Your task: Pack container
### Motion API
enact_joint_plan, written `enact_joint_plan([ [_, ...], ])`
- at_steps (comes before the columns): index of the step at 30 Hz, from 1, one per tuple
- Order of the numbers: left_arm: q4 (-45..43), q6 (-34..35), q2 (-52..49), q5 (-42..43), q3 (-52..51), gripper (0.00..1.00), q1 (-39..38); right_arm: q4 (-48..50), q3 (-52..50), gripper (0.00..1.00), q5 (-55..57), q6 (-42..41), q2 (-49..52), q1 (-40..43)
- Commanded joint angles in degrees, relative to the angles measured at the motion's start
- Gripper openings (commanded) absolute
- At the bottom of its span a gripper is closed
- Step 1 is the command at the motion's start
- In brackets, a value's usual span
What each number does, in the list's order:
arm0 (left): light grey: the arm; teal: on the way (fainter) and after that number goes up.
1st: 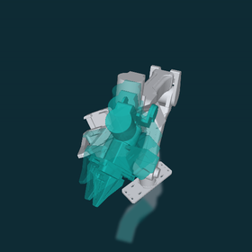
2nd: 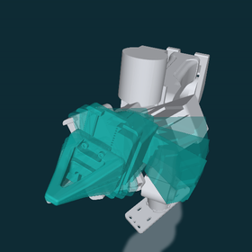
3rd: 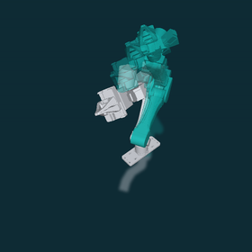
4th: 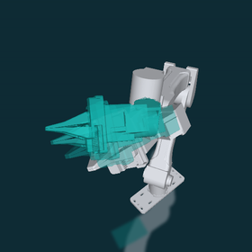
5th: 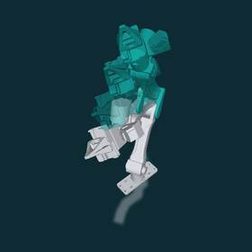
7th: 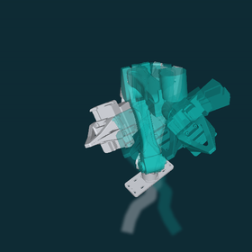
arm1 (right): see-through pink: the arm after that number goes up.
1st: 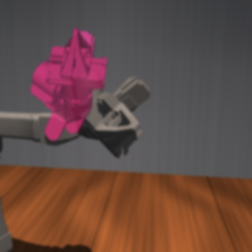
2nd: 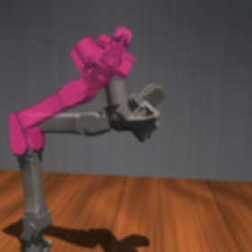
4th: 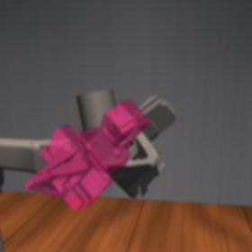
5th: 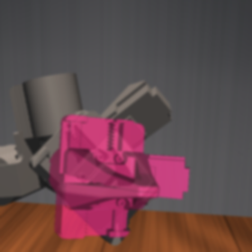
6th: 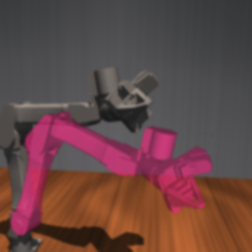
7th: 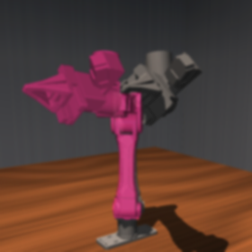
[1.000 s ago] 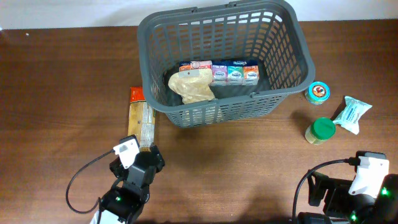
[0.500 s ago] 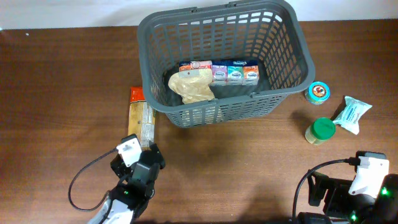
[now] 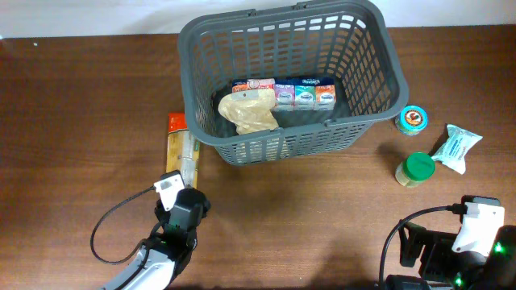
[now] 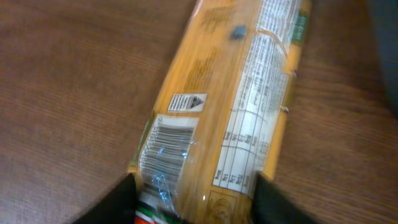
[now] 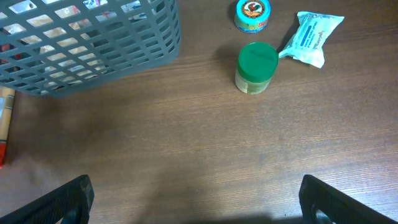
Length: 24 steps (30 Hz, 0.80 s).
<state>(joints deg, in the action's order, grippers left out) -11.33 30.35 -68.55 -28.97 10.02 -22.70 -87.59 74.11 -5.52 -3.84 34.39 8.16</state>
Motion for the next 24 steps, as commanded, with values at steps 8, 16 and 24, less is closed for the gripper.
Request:
enact_joint_plan([
  [8, -6.8, -0.72, 0.15, 2.12, -0.61, 0.02, 0.44, 0.11, 0.13, 0.99, -0.31, 0.39, 0.2, -0.28],
  [16, -7.85, -0.74, 12.76, -13.81, 1.33, 0.02, 0.44, 0.11, 0.13, 0.99, -0.31, 0.39, 0.2, -0.28],
  [24, 4.28, -10.8, 31.15, -18.62, 8.61, 0.02, 4.94, 0.11, 0.13, 0.99, -0.31, 0.39, 0.2, -0.28],
])
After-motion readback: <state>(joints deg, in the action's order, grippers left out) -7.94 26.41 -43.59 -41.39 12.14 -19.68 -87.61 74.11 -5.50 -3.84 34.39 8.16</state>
